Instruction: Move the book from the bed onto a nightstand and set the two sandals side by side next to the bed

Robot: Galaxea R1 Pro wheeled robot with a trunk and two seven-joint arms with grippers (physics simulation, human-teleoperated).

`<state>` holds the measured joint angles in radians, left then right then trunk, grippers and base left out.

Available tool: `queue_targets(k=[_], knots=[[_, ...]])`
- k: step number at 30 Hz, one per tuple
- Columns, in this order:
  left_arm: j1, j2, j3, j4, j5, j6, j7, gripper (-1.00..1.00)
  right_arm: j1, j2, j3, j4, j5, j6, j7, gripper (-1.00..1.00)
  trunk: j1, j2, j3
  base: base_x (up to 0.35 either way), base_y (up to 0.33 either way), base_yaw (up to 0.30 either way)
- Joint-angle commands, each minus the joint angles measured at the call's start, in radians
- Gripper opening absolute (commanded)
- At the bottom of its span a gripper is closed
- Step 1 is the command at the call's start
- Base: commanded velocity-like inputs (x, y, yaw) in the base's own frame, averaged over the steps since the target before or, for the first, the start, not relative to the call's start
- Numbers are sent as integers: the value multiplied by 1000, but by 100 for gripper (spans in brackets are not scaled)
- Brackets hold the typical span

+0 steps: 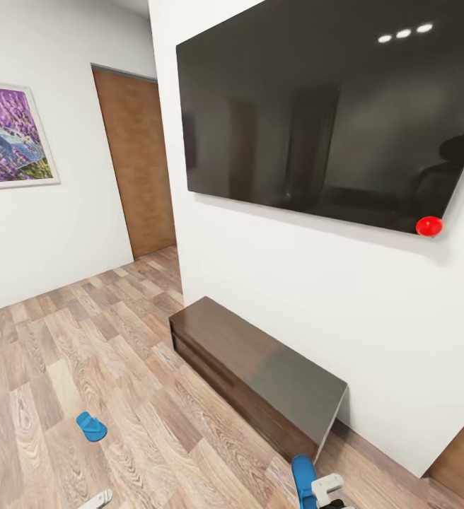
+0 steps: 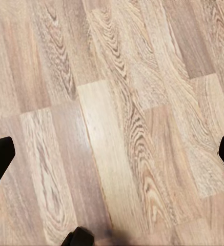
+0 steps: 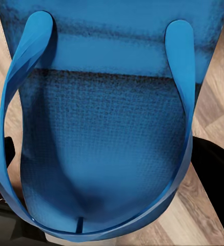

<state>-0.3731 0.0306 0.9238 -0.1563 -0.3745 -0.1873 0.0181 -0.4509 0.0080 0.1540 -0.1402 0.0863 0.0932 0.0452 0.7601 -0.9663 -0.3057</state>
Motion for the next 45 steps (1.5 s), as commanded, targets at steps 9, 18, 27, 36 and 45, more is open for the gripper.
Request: queue_targets(k=[9, 18, 27, 36, 45], knots=[[-1, 0, 7, 1, -11, -4, 2, 100, 0, 0, 2, -2, 9, 7, 2, -100, 0, -1, -1, 145, -150, 208], [-1, 0, 7, 1, -11, -4, 1, 100, 0, 0, 3, -2, 9, 7, 2, -100, 0, -1, -1, 18, -19, 281], [-1, 0, 7, 1, -10, -4, 0, 100, 0, 0, 3, -2, 10, 7, 2, -100, 0, -1, -1, 2, -2, 288], [-1, 0, 7, 1, -11, -4, 0, 100, 0, 0, 3, -2, 10, 7, 2, -100, 0, -1, -1, 3, 0, 289], [-1, 0, 7, 1, -11, -4, 0, 100, 0, 0, 1, -2, 9, 7, 2, -100, 0, -1, -1, 167, 0, 289]])
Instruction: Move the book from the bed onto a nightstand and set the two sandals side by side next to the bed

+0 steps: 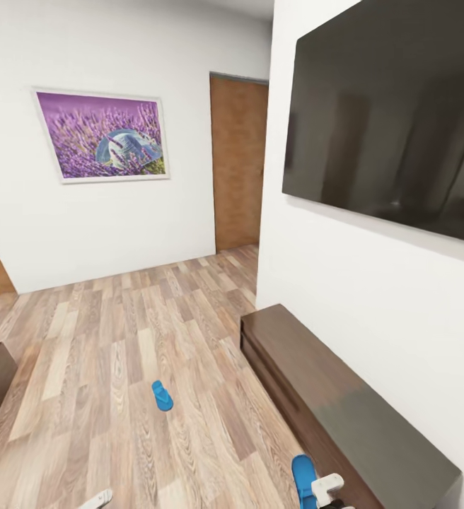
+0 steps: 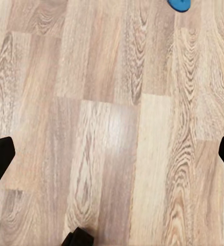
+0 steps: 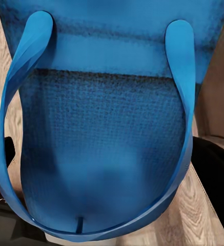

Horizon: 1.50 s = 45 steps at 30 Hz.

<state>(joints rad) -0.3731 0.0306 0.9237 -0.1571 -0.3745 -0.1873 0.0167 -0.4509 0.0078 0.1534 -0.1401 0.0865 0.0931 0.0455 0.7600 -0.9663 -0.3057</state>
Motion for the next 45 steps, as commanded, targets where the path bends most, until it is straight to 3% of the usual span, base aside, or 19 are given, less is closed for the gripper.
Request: queue_targets(k=[1, 22, 45], knots=[[-1, 0, 7, 2, -11, -4, 2, 100, 0, 0, 2, -3, 9, 7, 2, -100, 1, -1, -1, 292, 0, 289], [-1, 0, 7, 2, -11, -4, 2, 100, 0, 0, 3, -3, 9, 7, 3, -100, 1, -1, -1, 329, 0, 289], [-1, 0, 7, 2, -10, -4, 2, 100, 0, 0, 3, -3, 9, 7, 4, -100, 1, -1, -1, 319, -60, 190]])
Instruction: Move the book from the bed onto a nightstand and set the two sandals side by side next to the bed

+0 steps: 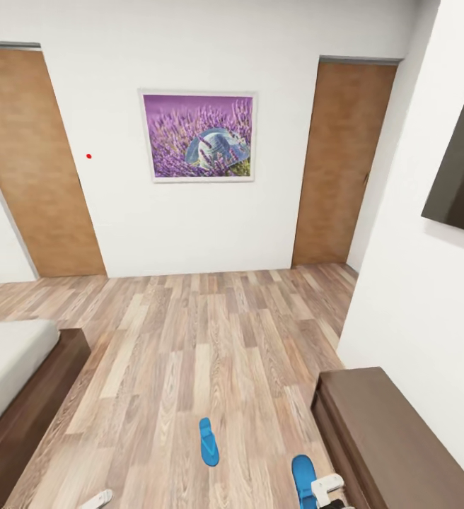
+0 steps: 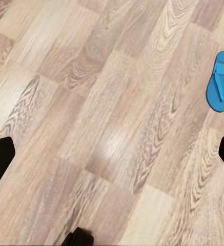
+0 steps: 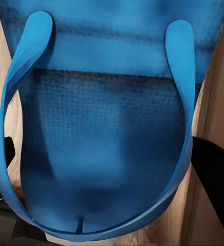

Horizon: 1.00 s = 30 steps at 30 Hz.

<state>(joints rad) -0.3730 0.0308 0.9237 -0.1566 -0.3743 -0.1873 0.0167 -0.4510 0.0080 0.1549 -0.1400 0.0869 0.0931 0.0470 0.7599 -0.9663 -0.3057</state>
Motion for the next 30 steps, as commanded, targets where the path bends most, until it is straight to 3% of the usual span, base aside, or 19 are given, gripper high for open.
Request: queue_targets(k=[1, 30], knots=[[-1, 0, 7, 2, -11, -4, 2, 100, 0, 0, 2, -3, 9, 7, 2, -100, 1, -1, -1, 315, -91, 267], [-1, 0, 7, 2, -11, -4, 2, 100, 0, 0, 2, -3, 9, 7, 3, -100, 1, -1, -1, 280, -107, 286]])
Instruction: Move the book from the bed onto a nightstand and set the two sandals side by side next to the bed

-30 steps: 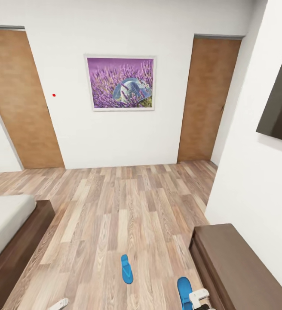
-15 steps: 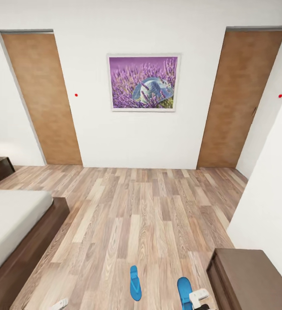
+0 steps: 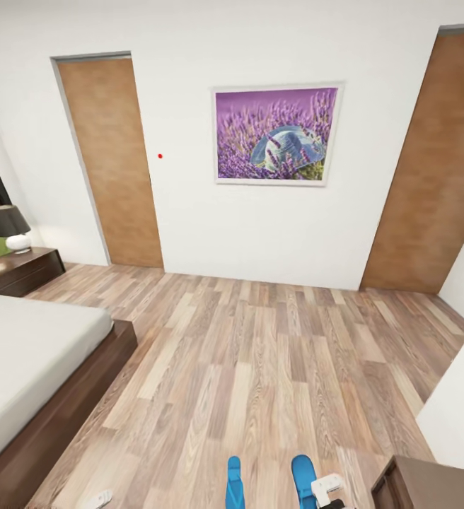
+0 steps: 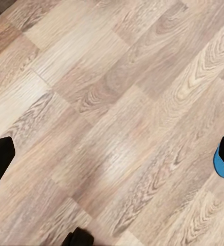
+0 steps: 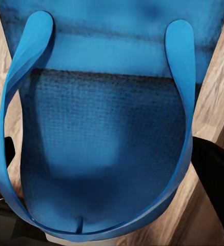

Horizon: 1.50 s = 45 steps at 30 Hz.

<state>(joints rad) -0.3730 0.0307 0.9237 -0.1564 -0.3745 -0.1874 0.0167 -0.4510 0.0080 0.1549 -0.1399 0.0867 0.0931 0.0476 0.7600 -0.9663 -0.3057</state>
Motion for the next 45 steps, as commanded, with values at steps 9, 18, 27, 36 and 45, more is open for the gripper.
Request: queue_targets(k=[9, 18, 27, 36, 45], knots=[[-1, 0, 7, 2, -11, -4, 2, 100, 0, 0, 2, -3, 9, 7, 3, -100, 0, -1, -1, 186, -120, 190], [-1, 0, 7, 2, -10, -4, 2, 100, 0, 0, 2, -3, 8, 7, 3, -100, 0, -1, -1, 47, -38, 33], [-1, 1, 7, 2, -10, -4, 2, 100, 0, 0, 2, -3, 8, 7, 3, -100, 0, -1, -1, 6, -5, 4], [-1, 0, 7, 2, -10, -4, 2, 100, 0, 0, 2, -3, 8, 7, 3, -100, 0, -1, -1, 0, 0, -15], [-1, 0, 7, 2, -10, -4, 2, 100, 0, 0, 2, -3, 8, 7, 4, -100, 0, -1, -1, 0, 0, -135]])
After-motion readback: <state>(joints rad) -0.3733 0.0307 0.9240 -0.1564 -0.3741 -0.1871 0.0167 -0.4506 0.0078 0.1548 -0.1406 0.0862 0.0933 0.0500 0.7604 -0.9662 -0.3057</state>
